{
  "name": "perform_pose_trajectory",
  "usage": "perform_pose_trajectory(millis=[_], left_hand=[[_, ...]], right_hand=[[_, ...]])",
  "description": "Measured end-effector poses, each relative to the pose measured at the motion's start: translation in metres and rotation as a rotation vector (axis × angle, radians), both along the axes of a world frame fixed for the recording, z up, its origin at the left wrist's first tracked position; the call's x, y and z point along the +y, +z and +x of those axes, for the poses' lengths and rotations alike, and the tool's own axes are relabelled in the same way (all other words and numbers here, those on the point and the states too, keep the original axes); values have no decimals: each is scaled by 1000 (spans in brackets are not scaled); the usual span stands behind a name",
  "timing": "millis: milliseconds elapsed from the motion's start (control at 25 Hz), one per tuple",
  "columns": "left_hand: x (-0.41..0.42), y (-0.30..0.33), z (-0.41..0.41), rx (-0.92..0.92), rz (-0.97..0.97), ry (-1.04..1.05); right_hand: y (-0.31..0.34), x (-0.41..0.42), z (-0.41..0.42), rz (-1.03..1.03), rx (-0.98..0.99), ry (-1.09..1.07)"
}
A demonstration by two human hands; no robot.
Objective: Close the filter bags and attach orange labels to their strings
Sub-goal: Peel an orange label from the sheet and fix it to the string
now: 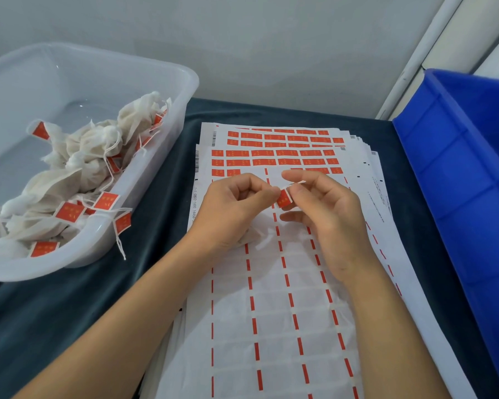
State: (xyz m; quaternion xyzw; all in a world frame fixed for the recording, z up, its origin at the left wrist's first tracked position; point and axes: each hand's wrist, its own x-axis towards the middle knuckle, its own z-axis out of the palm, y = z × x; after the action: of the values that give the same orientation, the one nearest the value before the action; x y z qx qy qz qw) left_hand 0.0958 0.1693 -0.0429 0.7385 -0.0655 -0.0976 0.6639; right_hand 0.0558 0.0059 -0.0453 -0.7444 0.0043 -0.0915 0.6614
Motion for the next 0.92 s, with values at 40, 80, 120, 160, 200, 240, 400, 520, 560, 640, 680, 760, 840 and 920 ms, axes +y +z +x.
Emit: perform_pose_trajectory(millis=[40,80,120,160,200,240,400,520,560,640,680,760,840,920], left_hand=[[0,0,0,-20,13,-11],[0,-1,0,-39,29,-19],[0,-1,0,-54,42,-27],[0,-1,0,-62,47,-33],[0,-2,0,-63,47,-36],[1,-2,1,-62,53,-31],[0,-4,1,-91,95,-4],[1,-5,0,-104,88,-3],[1,-5,0,-102,90,-6],[0,-6,-1,-107,102,-7],[-1,-6,-1,-112,110,-5],[-2,-6,-2,-106,107,5],[-2,-5,-1,-90,92,12],[-2,-5,0,-87,90,16]], right_hand=[[0,1,0,-18,7,2],[-1,2,-1,-40,17,0],[-2,2,-1,-62,25,-10],[-2,3,-1,-77,30,-23],[-2,3,0,-84,33,-36],[-2,3,0,-85,38,-45],[-4,4,0,-94,51,-52],[-5,4,1,-88,56,-54],[-5,4,1,-91,57,-54],[-5,4,2,-115,49,-48],[-5,4,2,-132,40,-44],[-5,4,2,-155,25,-43],[-6,4,3,-149,22,-50],[-7,4,3,-138,33,-57]])
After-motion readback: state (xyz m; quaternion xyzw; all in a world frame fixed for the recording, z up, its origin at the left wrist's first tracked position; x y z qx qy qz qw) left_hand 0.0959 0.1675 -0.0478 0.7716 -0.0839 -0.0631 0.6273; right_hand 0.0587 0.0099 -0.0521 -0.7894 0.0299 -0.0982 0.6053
